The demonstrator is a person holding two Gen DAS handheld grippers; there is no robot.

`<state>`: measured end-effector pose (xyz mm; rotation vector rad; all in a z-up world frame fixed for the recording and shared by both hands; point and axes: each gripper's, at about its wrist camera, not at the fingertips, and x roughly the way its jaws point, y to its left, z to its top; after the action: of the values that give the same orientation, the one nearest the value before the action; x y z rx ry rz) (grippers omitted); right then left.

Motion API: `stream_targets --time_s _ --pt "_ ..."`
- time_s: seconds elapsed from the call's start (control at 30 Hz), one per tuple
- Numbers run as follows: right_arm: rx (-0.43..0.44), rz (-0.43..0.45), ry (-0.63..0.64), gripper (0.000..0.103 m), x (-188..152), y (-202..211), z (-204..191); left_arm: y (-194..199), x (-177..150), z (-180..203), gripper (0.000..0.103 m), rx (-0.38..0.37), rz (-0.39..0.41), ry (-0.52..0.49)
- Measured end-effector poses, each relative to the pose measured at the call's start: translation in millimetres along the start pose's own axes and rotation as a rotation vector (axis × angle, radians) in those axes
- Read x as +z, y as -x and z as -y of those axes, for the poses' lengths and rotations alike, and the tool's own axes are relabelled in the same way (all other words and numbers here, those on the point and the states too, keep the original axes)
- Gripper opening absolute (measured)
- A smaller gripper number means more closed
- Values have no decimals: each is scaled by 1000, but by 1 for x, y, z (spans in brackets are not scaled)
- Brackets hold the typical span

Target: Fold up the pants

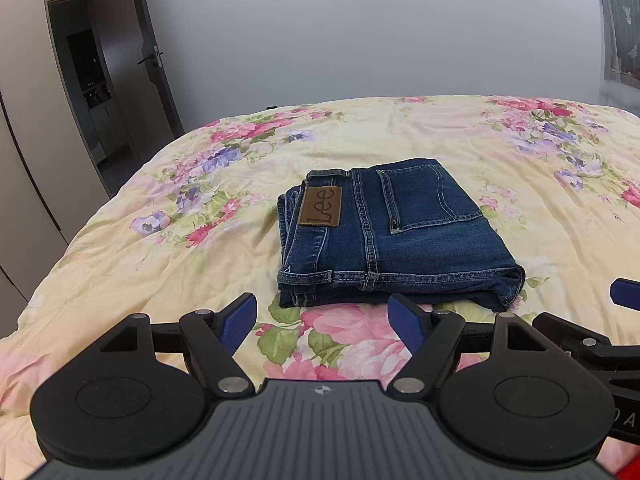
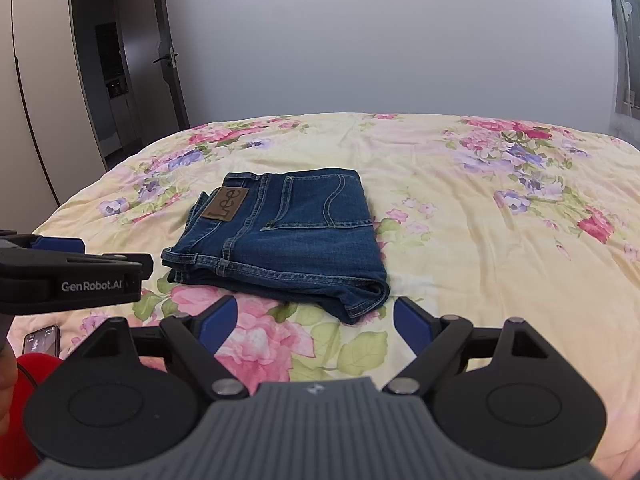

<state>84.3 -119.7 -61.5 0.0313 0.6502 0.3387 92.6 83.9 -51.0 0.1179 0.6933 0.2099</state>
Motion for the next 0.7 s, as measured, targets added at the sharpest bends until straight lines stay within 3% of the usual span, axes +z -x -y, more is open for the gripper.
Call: stream_targets --time_s 0.7 --pt "-1 -2 -7 81 -1 -1 1 -1 -1 0 87 -13 -2 -12"
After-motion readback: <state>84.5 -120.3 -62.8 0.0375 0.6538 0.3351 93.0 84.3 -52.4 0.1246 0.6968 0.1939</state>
